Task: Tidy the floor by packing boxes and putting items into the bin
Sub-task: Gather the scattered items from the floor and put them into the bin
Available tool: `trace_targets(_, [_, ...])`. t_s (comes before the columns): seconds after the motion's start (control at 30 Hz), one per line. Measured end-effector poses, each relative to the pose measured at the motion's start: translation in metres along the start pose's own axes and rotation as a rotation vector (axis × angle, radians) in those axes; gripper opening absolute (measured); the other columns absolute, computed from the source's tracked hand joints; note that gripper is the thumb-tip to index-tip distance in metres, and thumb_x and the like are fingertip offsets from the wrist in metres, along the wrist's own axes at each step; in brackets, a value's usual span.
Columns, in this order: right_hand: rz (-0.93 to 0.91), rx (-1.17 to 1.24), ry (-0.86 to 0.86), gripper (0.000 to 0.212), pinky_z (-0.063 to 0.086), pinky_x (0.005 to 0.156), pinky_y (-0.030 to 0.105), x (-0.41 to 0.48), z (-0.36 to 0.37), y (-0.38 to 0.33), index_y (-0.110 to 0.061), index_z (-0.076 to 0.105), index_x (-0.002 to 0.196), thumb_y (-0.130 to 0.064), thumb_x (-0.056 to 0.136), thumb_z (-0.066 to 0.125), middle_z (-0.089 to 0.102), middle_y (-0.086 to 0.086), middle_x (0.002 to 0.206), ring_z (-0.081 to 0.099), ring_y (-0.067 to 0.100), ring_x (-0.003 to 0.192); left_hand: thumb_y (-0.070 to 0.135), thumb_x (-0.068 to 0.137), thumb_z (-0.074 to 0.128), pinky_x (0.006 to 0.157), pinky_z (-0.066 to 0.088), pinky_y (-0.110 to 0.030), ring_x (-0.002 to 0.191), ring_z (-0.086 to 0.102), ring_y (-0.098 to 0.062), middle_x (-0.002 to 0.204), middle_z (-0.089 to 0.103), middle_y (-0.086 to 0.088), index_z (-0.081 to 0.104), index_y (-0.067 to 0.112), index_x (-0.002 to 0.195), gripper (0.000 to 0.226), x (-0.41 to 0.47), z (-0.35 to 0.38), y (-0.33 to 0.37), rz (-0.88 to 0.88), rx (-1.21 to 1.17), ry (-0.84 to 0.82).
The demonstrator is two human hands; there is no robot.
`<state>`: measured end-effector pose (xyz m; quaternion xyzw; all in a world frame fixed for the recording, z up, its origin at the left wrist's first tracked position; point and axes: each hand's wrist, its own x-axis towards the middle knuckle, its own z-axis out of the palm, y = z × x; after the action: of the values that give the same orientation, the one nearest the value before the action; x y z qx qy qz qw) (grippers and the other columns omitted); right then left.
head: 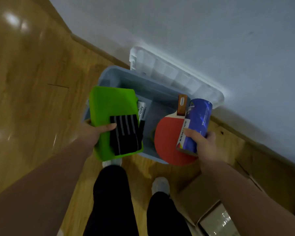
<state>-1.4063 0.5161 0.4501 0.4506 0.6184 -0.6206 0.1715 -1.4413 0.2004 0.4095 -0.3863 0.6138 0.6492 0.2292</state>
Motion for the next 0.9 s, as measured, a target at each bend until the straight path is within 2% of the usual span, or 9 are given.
trace_targets(0.1, [0.046,0.026,0.051,0.064,0.056,0.05,0.028,0.018,0.012,-0.001,-0.021,0.039,0.112,-0.034,0.069,0.084,0.061,0.004,0.105,0.069,0.02,0.081,0.03,0.04,0.087,0.069,0.05,-0.032,0.083,0.064,-0.014,0.097,0.066,0.006,0.059,0.028,0.094,0.06,0.032,0.006,0.019,-0.026,0.084,-0.018])
trace_targets(0.17, [0.084,0.055,0.08,0.062,0.059,0.059,0.037,0.033,0.025,-0.001,-0.023,0.039,0.107,-0.033,0.067,0.085,0.06,0.006,0.107,0.069,0.024,0.086,0.03,0.038,0.089,0.073,0.053,-0.038,0.089,0.065,-0.019,0.106,0.066,0.001,0.059,0.022,0.109,0.077,0.057,0.007,0.033,-0.071,0.147,-0.037])
trace_targets(0.27, [0.117,0.034,0.126,0.065,0.055,0.061,0.036,0.056,0.05,0.012,-0.022,0.037,0.108,-0.034,0.066,0.086,0.059,0.006,0.106,0.068,0.025,0.087,0.032,0.04,0.094,0.092,0.05,-0.056,0.11,0.061,-0.032,0.129,0.059,-0.008,0.042,0.015,0.14,0.114,0.089,0.008,0.044,-0.128,0.218,-0.065])
trace_targets(0.4, [0.163,0.009,0.236,0.071,0.057,0.072,0.044,0.111,0.091,0.047,-0.019,0.04,0.109,-0.038,0.061,0.088,0.058,0.006,0.102,0.065,0.024,0.085,0.032,0.034,0.093,0.086,0.052,-0.058,0.106,0.061,-0.034,0.127,0.058,-0.01,0.034,0.013,0.143,0.125,0.144,0.014,0.043,-0.11,0.289,-0.044])
trace_targets(0.47, [0.186,-0.024,0.292,0.069,0.057,0.079,0.05,0.144,0.108,0.071,-0.02,0.04,0.102,-0.04,0.058,0.089,0.057,0.007,0.102,0.064,0.027,0.086,0.027,0.041,0.093,0.084,0.053,-0.054,0.102,0.062,-0.032,0.126,0.058,-0.009,0.033,0.012,0.143,0.12,0.179,0.018,0.034,-0.123,0.315,-0.047])
trace_targets(0.57, [0.187,0.001,0.246,0.061,0.057,0.079,0.052,0.193,0.127,0.103,-0.027,0.036,0.089,-0.037,0.059,0.089,0.055,0.006,0.102,0.064,0.03,0.089,0.012,0.061,0.088,0.065,0.049,-0.031,0.082,0.058,-0.013,0.112,0.056,-0.001,0.028,0.011,0.143,0.101,0.23,0.017,0.008,-0.1,0.315,-0.041])
trace_targets(0.7, [0.149,-0.069,0.172,0.061,0.056,0.071,0.041,0.25,0.14,0.139,-0.029,0.037,0.093,-0.033,0.061,0.089,0.057,0.002,0.104,0.064,0.022,0.087,0.007,0.069,0.082,0.04,0.047,-0.017,0.072,0.056,-0.003,0.094,0.054,0.011,0.027,0.013,0.144,0.094,0.283,0.021,-0.029,-0.114,0.36,-0.022])
trace_targets(0.8, [0.145,-0.07,0.136,0.067,0.056,0.074,0.041,0.28,0.148,0.156,-0.022,0.037,0.108,-0.03,0.064,0.088,0.055,-0.002,0.103,0.064,0.021,0.09,0.008,0.068,0.082,0.044,0.05,-0.023,0.072,0.063,-0.007,0.096,0.06,0.009,0.028,0.018,0.145,0.094,0.309,0.019,-0.044,-0.146,0.297,-0.006])
trace_targets(0.9, [0.14,-0.101,0.095,0.071,0.054,0.069,0.035,0.305,0.159,0.174,-0.023,0.036,0.112,-0.027,0.064,0.088,0.054,-0.005,0.102,0.063,0.018,0.09,0.002,0.074,0.077,0.049,0.055,-0.025,0.075,0.067,-0.007,0.103,0.066,0.005,0.034,0.02,0.143,0.083,0.334,0.015,-0.058,-0.144,0.25,-0.028])
